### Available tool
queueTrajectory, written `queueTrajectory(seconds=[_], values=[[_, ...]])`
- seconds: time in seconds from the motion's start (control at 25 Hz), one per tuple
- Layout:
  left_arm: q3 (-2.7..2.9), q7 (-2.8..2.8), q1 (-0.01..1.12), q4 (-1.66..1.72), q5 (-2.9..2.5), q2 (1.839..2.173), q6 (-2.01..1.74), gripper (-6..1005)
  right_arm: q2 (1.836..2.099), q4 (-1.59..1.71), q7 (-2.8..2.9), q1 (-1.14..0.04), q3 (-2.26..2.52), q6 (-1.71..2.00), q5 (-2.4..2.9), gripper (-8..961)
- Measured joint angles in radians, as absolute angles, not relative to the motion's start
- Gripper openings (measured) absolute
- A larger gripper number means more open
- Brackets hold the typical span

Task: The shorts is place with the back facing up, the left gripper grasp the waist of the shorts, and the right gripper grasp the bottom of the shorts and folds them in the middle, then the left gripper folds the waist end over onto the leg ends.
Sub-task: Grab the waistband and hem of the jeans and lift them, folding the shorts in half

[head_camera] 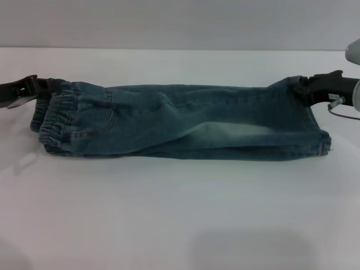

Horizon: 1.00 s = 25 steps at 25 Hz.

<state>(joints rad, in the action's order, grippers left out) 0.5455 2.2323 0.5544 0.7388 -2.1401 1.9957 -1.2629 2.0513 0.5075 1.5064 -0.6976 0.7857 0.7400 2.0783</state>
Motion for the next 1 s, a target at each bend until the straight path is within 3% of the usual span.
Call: queueTrajectory(seconds=[0.24, 0.44, 0.72, 1.0], values=[[0.545, 2.213, 0.554, 0.738, -2.137, 2.006, -1.250, 156, 2.051, 0.508, 1.506, -0.696, 0.785, 0.720, 2.076, 355], [0.548, 2.188, 0.555, 0.738, -2.136, 2.013, -1.250, 258, 2.053, 0.509, 1.506, -0.689, 0.785, 0.719, 2.073, 430], [0.574, 2.157, 0.562, 0.745, -2.137, 2.001, -1.263, 503, 2.061, 0.513, 1.493, -0.680, 0.785, 0.721, 2.071, 520], [0.598, 2.121, 0.562, 0.751, -2.147, 1.959, -1.253, 738, 2.067, 0.509, 1.455, -0.675, 0.785, 0.743, 2.054, 521]])
